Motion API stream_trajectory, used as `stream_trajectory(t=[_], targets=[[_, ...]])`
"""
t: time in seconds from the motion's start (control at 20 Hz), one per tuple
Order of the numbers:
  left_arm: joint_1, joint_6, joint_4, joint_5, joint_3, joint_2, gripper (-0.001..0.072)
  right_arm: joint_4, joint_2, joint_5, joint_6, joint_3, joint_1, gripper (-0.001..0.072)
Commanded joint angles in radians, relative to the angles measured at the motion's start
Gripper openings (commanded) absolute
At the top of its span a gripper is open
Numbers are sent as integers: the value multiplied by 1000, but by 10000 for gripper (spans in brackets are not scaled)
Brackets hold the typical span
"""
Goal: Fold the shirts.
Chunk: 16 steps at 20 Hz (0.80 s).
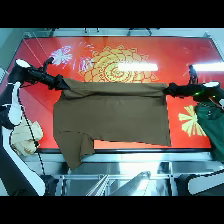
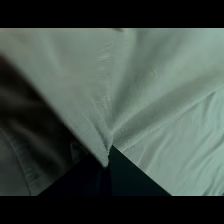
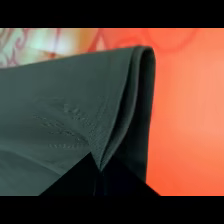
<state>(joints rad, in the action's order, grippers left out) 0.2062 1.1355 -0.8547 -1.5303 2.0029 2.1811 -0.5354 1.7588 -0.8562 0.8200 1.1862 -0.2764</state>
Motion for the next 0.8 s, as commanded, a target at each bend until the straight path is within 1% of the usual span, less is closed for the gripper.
stream_trajectory(t=[0.0, 0.05, 0.1, 0.2, 0.25, 0.3, 0.35, 0.4, 0.45, 0.5, 0.65, 0.75], targets=[[-11, 9, -44, -44, -3, 3, 24, -19, 26, -51, -6, 0, -10, 58], [-10, 10, -44, -68, 6, 3, 181, -24, 23, -59, -5, 1, -12, 281], [-7, 26, -45, -101, 31, 3, 299, -46, 8, -82, -2, 5, -24, 433], [16, 82, -43, -190, 103, -5, 299, -126, -53, -161, 69, 7, -77, 432], [37, 117, -44, -182, 106, -34, 299, -188, -92, -206, 122, 7, -110, 432], [59, 133, -44, -166, 84, -74, 299, -258, -129, -267, 179, 6, -144, 432], [82, 138, -44, -141, 30, -129, 299, -330, -164, -344, 232, -4, -175, 432], [106, 136, -45, -127, -45, -191, 299, -377, -198, -412, 256, -41, -201, 430], [128, 122, -45, -127, -124, -249, 299, -404, -235, -456, 260, -106, -220, 408], [150, 107, -50, -127, -219, -311, 299, -421, -272, -478, 259, -186, -235, 334], [216, 80, -140, -107, -549, -512, 299, -433, -347, -448, 262, -436, -260, 349], [253, 75, -222, -107, -746, -622, 299, -401, -343, -401, 240, -530, -245, 349]])
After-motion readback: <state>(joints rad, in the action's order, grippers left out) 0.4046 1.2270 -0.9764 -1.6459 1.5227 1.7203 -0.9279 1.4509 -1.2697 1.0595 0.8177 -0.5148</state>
